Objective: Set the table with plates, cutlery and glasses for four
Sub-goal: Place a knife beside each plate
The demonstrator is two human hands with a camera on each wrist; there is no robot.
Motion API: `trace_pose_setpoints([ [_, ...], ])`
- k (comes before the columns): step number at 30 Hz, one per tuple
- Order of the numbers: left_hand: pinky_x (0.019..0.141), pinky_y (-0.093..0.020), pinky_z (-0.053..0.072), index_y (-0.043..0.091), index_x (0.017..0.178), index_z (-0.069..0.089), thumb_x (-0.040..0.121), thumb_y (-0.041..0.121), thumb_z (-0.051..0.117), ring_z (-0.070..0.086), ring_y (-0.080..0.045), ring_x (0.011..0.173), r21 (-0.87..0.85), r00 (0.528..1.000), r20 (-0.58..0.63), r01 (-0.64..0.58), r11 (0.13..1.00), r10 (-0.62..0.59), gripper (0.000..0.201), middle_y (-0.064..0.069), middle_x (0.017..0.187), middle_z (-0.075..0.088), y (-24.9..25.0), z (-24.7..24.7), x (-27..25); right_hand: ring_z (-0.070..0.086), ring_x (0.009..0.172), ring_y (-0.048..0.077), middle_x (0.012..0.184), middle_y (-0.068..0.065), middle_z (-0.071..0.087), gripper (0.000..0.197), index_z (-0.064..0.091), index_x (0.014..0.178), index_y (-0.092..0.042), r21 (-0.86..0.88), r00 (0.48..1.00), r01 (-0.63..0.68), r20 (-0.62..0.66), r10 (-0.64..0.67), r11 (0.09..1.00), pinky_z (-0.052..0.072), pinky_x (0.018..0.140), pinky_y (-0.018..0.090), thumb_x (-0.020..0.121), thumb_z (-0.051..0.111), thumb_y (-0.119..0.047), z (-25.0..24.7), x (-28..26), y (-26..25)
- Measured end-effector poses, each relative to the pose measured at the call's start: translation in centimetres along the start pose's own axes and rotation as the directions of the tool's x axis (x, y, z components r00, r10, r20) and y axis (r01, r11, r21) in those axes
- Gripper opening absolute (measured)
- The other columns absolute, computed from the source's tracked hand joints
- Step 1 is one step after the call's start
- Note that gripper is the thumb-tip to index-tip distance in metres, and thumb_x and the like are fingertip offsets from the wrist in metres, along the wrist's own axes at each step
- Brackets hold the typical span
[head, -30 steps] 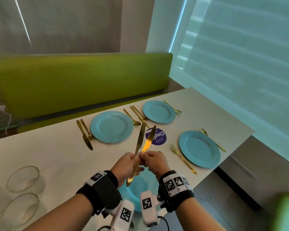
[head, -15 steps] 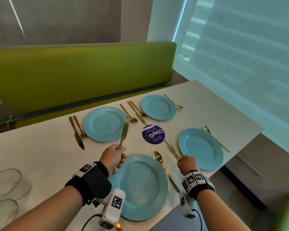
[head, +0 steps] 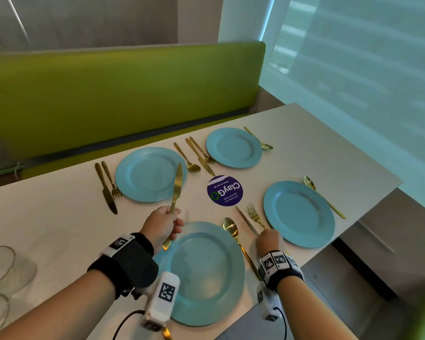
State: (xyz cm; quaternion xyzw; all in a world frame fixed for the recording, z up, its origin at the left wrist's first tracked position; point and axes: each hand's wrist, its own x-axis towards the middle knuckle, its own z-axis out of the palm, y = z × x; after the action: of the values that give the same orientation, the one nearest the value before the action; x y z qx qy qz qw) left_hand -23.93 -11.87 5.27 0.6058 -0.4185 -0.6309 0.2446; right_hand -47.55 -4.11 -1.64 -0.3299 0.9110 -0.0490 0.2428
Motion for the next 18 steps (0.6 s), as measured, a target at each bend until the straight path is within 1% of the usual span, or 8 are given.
trace_pose_setpoints([
  [2,0.041,-0.019,0.033,0.01,0.091,0.048,0.097,0.004,0.033,0.042,-0.015,0.054,0.006,1.0,0.0,-0.004,1.0,0.004,0.017,-0.008,0.069,0.05,0.1,0.1,0.0,0.055,0.117,0.032,0.123,0.021,0.059,0.031,0.055,0.121,0.007,0.072,0.999,-0.033,0.015,0.032,0.997,0.043,0.094,0.031,0.096,0.041,-0.005,0.2,0.4,-0.1],
  [4,0.042,-0.02,0.034,0.009,0.094,0.047,0.098,0.004,0.033,0.042,-0.015,0.054,0.008,1.0,0.003,-0.001,1.0,0.001,0.015,-0.008,0.069,0.05,0.1,0.4,-0.1,0.051,0.12,0.035,0.126,0.025,0.055,0.032,0.054,0.122,0.008,0.06,0.999,-0.028,0.022,0.027,0.998,0.04,0.096,0.033,0.096,0.039,-0.003,0.5,0.9,0.0],
  [6,0.044,-0.021,0.033,0.008,0.096,0.047,0.098,0.004,0.033,0.042,-0.015,0.054,0.003,1.0,0.009,-0.004,1.0,0.004,0.015,-0.008,0.069,0.049,0.2,0.5,-0.3,0.053,0.118,0.033,0.124,0.022,0.058,0.031,0.058,0.12,0.005,0.055,0.999,-0.037,0.026,0.035,0.998,0.042,0.094,0.032,0.096,0.041,-0.006,0.7,1.4,0.2],
  [8,0.048,-0.023,0.033,0.007,0.098,0.047,0.098,0.004,0.033,0.042,-0.015,0.055,0.001,1.0,0.011,-0.005,1.0,0.005,0.014,-0.008,0.07,0.05,0.2,0.6,-0.4,0.061,0.109,0.027,0.115,0.014,0.065,0.027,0.065,0.112,-0.001,0.031,0.999,-0.024,0.035,0.023,0.999,0.046,0.082,0.027,0.094,0.047,-0.012,1.0,2.2,0.8],
  [10,0.049,-0.023,0.034,0.006,0.1,0.047,0.098,0.005,0.033,0.043,-0.015,0.056,0.004,1.0,0.008,-0.008,1.0,0.008,0.014,-0.008,0.07,0.05,0.3,0.6,-0.4,0.064,0.102,0.023,0.108,0.009,0.069,0.022,0.069,0.104,-0.006,0.017,0.999,-0.012,0.03,0.011,1.0,0.043,0.073,0.023,0.091,0.055,-0.018,1.0,2.5,1.1],
  [12,0.05,-0.024,0.034,0.006,0.102,0.047,0.098,0.005,0.033,0.043,-0.015,0.056,0.006,1.0,0.005,-0.011,1.0,0.011,0.014,-0.008,0.07,0.05,0.3,0.7,-0.3,0.065,0.099,0.021,0.107,0.007,0.07,0.022,0.069,0.102,-0.007,0.001,0.999,-0.008,0.037,0.008,1.0,0.041,0.073,0.021,0.09,0.059,-0.022,0.9,2.5,1.1],
  [15,0.049,-0.024,0.034,0.006,0.101,0.047,0.099,0.005,0.033,0.043,-0.015,0.055,0.005,1.0,0.009,-0.014,1.0,0.014,0.014,-0.008,0.07,0.05,0.2,0.9,-0.2,0.064,0.101,0.02,0.107,0.006,0.069,0.024,0.069,0.104,-0.007,-0.025,0.999,0.0,0.033,0.001,1.0,0.047,0.081,0.022,0.09,0.06,-0.023,0.9,2.5,1.3],
  [18,0.048,-0.023,0.034,0.007,0.099,0.048,0.098,0.005,0.033,0.043,-0.015,0.055,0.012,1.0,0.019,-0.008,1.0,0.008,0.015,-0.008,0.069,0.051,-0.1,1.2,-0.1,0.065,0.099,0.019,0.106,0.005,0.069,0.021,0.069,0.103,-0.008,-0.062,1.0,0.015,0.011,-0.015,0.998,0.046,0.076,0.021,0.092,0.055,-0.019,1.1,2.5,1.8],
])
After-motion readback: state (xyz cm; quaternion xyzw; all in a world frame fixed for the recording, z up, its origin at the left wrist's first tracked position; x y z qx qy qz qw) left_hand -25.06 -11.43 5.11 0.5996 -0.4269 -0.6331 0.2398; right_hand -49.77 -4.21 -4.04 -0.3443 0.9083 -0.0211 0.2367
